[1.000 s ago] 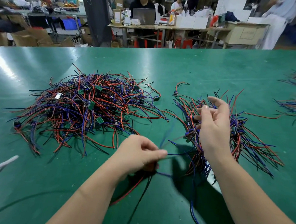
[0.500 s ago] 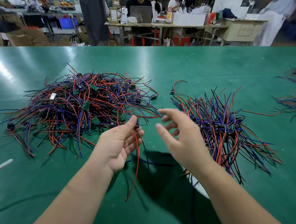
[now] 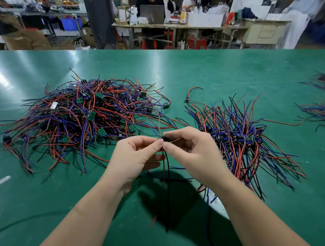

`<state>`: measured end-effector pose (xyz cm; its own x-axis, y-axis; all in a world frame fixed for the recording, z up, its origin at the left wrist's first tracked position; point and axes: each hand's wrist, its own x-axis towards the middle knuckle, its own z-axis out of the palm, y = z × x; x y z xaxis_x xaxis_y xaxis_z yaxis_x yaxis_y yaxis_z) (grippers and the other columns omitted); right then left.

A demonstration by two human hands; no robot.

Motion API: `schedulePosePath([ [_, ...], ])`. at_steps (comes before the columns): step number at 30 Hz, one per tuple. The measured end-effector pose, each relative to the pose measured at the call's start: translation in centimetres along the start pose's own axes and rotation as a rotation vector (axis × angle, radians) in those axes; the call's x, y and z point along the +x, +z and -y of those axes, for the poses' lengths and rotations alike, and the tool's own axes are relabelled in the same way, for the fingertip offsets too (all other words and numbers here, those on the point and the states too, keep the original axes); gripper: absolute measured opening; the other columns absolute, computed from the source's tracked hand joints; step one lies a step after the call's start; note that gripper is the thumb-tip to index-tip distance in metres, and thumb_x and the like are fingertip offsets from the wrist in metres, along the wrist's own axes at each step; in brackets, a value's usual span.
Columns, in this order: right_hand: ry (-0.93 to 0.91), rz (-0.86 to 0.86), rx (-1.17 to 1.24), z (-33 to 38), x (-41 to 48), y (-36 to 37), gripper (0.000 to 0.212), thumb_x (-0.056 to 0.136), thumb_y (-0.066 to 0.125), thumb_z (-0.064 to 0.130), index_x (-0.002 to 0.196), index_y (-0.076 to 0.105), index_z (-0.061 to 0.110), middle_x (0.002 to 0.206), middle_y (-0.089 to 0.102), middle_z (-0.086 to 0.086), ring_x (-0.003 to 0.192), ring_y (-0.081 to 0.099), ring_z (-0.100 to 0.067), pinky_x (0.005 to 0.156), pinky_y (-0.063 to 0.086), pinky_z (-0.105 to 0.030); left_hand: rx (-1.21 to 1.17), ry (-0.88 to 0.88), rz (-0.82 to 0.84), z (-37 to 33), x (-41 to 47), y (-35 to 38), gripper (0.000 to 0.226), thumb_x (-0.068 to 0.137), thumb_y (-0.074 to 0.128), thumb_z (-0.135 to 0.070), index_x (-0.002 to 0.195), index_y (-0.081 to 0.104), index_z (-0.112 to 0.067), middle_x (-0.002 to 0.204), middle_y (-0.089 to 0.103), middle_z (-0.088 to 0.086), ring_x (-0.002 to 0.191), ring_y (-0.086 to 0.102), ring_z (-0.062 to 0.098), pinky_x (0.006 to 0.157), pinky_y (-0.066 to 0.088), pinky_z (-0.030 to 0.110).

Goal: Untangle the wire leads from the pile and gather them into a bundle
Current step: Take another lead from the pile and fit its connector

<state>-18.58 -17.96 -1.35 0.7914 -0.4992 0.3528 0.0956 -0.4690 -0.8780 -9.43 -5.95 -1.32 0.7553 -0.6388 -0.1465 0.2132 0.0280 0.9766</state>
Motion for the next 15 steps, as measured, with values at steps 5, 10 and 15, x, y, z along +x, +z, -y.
schedulePosePath([
  [5,0.056,-0.031,0.092,0.2,0.4,-0.5,0.023,0.075,0.077,0.003,0.074,0.069,0.025,0.071,0.070,0.007,0.065,0.064,-0.006,0.066,0.051,-0.018,0.067,0.051,0.091,0.2,0.0,-0.3,0.008,0.083,0.066,-0.007,0.086,0.071,-0.012,0.074,0.074,0.002,0.066,0.070,0.013,0.059,0.057,0.023],
  [10,-0.101,-0.422,-0.352,0.0,1.1,-3.4,0.011,0.076,0.071,0.006,0.080,0.072,0.016,0.076,0.068,0.000,0.068,0.063,-0.014,0.070,0.050,-0.023,0.579,0.293,0.010,1.2,0.6,-0.9,0.017,0.076,0.078,-0.010,0.072,0.072,-0.025,0.066,0.071,-0.011,0.061,0.061,-0.005,0.065,0.045,0.008],
  [15,0.235,-0.204,-0.882,-2.0,1.9,-6.6,0.012,0.084,0.064,0.012,0.093,0.071,0.009,0.093,0.067,-0.011,0.091,0.060,-0.029,0.081,0.043,-0.029,1.013,0.463,-0.265,1.7,1.0,-1.6,0.008,0.079,0.070,-0.031,0.087,0.070,-0.032,0.086,0.065,-0.013,0.092,0.056,0.009,0.085,0.040,0.022],
])
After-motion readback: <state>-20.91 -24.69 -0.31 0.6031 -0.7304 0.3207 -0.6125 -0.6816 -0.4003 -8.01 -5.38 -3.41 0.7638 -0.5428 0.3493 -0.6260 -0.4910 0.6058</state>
